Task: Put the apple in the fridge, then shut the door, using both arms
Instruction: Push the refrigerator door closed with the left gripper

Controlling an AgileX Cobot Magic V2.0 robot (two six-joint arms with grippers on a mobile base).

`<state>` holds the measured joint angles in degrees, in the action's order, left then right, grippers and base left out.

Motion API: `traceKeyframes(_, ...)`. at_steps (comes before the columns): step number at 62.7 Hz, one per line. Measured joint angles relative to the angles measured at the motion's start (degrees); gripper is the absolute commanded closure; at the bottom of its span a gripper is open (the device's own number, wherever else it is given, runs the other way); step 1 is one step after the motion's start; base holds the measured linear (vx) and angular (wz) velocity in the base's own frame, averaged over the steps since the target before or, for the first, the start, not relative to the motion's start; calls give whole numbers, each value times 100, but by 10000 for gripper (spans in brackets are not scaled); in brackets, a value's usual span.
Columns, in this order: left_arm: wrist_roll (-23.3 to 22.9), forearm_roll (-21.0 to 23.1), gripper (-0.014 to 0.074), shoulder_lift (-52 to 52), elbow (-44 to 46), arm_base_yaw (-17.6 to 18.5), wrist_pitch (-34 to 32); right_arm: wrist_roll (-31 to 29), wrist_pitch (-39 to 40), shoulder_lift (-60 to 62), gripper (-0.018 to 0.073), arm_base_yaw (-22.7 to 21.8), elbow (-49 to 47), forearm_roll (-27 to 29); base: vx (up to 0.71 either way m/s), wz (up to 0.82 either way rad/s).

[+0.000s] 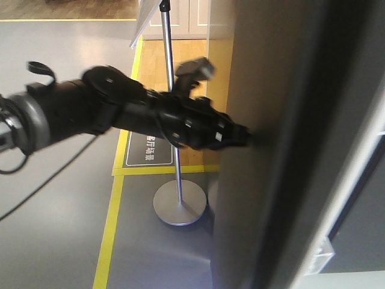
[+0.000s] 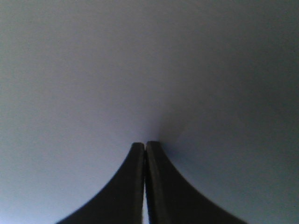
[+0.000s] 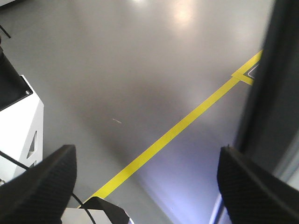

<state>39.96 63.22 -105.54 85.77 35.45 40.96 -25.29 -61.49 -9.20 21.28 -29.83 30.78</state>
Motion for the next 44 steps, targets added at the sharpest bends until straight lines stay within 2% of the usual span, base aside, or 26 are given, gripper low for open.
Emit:
traceKeyframes(12, 0, 19, 603, 0, 0, 496, -108, 0, -5, 0, -27, 0, 0, 0, 0, 0)
traceKeyframes(26, 4, -124, 603, 0, 0, 566, -116, 0, -21, 0, -27, 0, 0, 0, 0, 0)
traceKeyframes(33, -173, -665, 603, 13, 0, 566, -110, 0, -28, 0, -27, 0, 0, 0, 0, 0)
traceKeyframes(39, -697, -1573, 603, 110, 0, 566, -71, 0, -28, 0, -27, 0, 0, 0, 0, 0)
traceKeyframes(43, -1273, -2495, 603, 212, 0, 566, 5, 0, -39, 0, -27, 0, 0, 0, 0, 0)
traceKeyframes(44, -1419, -2593, 603, 251, 0, 566, 28, 0, -38, 0, -27, 0, 0, 0, 0, 0)
